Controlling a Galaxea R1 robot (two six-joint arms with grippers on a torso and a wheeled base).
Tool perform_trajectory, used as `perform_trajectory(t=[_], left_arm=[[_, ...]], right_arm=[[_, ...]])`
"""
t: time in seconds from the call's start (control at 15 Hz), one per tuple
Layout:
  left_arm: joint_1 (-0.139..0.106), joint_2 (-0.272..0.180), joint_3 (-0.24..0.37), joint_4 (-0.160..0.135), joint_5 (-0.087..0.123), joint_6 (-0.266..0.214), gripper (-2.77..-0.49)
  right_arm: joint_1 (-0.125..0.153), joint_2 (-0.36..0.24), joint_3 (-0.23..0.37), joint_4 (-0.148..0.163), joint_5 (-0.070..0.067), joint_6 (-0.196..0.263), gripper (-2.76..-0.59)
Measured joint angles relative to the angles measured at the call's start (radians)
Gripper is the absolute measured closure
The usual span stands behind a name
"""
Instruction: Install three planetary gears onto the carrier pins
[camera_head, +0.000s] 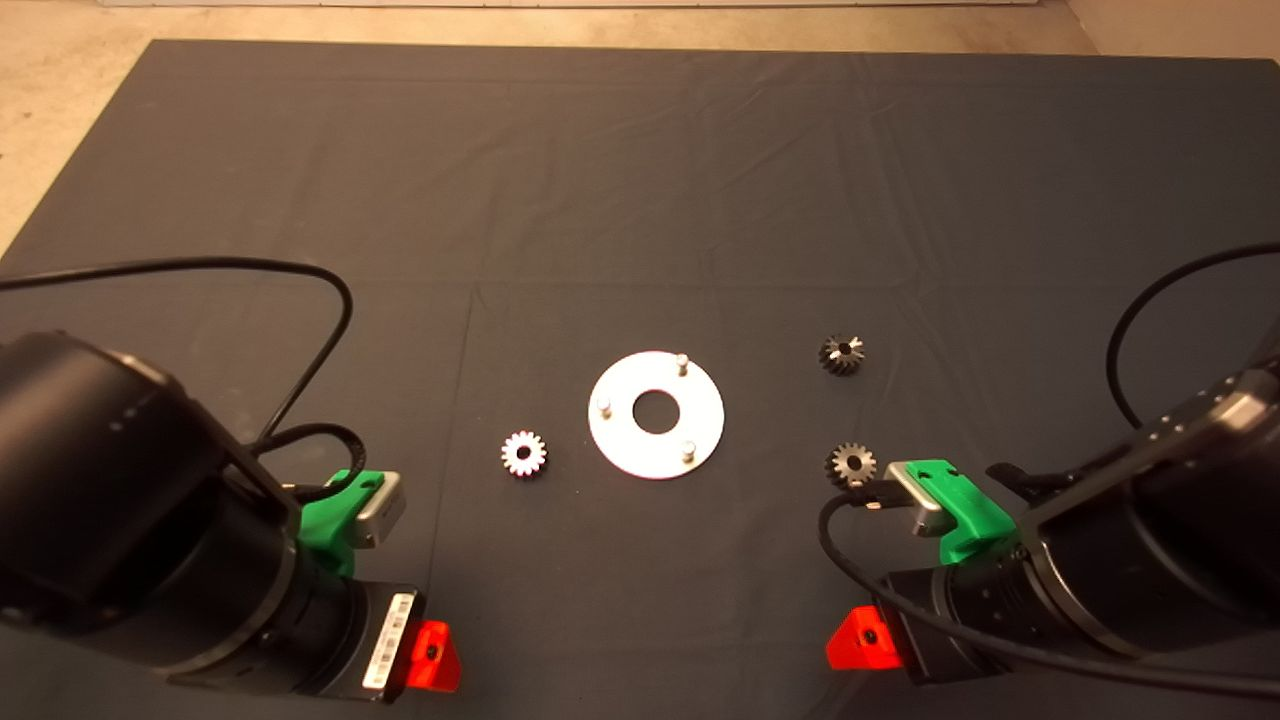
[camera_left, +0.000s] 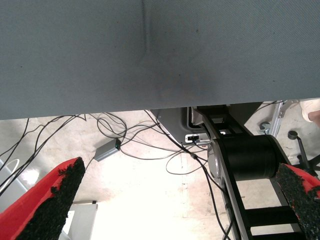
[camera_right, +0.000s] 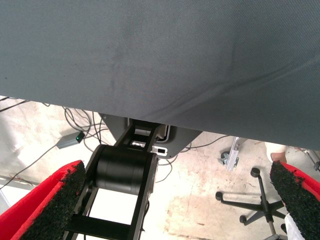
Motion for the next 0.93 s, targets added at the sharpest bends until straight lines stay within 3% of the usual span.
perform_trajectory(t=[0.33, 0.47, 0.6, 0.67, 0.93], left_arm=[[0.0, 0.0, -0.001, 0.006, 0.0, 0.008, -2.77], [0.0, 0.002, -0.022, 0.061, 0.0, 0.046, -2.77], [0.0, 0.018, -0.118, 0.152, 0.0, 0.103, -2.77], [0.0, 0.035, -0.167, 0.182, 0.001, 0.118, -2.77], [0.003, 0.175, -0.25, 0.189, 0.0, 0.141, -2.77]], right_arm=[[0.0, 0.0, 0.0, 0.0, 0.0, 0.0, -2.76], [0.0, 0.0, 0.0, 0.0, 0.0, 0.0, -2.76], [0.0, 0.001, 0.0, 0.0, 0.0, 0.0, -2.76], [0.0, 0.0, 0.0, 0.0, 0.0, 0.0, -2.76], [0.0, 0.0, 0.0, 0.0, 0.0, 0.0, -2.76]])
